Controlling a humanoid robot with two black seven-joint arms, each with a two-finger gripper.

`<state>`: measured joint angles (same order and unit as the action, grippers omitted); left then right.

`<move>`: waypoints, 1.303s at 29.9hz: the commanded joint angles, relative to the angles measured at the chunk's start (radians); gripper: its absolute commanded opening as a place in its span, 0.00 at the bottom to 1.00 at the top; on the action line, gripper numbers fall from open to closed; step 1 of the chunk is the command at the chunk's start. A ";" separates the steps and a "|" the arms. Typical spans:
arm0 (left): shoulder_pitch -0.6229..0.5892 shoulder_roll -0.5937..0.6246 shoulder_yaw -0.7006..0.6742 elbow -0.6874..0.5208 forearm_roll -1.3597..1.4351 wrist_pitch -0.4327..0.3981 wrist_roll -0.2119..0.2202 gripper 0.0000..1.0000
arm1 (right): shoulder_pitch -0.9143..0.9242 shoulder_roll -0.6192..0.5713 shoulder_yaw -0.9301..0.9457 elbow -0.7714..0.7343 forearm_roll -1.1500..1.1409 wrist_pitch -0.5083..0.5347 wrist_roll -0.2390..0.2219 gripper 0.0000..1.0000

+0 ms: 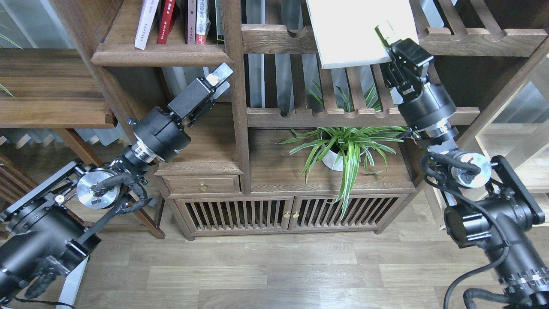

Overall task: Organize books on shelf
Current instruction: 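Grasp the yellow-green book on the top shelf with the right gripper and pull it down, then grasp the yellow-green book's top edge with the left gripper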

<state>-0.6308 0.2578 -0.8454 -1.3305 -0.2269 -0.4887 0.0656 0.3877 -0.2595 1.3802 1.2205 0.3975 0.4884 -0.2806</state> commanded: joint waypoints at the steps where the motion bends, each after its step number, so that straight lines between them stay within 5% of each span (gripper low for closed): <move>1: -0.001 -0.029 -0.014 0.011 -0.003 0.000 0.002 0.99 | -0.035 -0.007 0.002 0.005 0.000 0.000 -0.002 0.02; 26: -0.122 -0.075 -0.015 0.080 -0.192 0.000 0.016 0.98 | -0.147 0.026 -0.001 0.086 0.000 0.000 -0.002 0.02; 39: -0.164 -0.169 -0.015 0.151 -0.192 0.000 0.068 0.98 | -0.142 0.078 -0.069 0.100 -0.014 0.000 -0.005 0.01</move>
<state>-0.7821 0.1128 -0.8606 -1.1986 -0.4180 -0.4887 0.1203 0.2426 -0.1937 1.3224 1.3197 0.3875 0.4887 -0.2842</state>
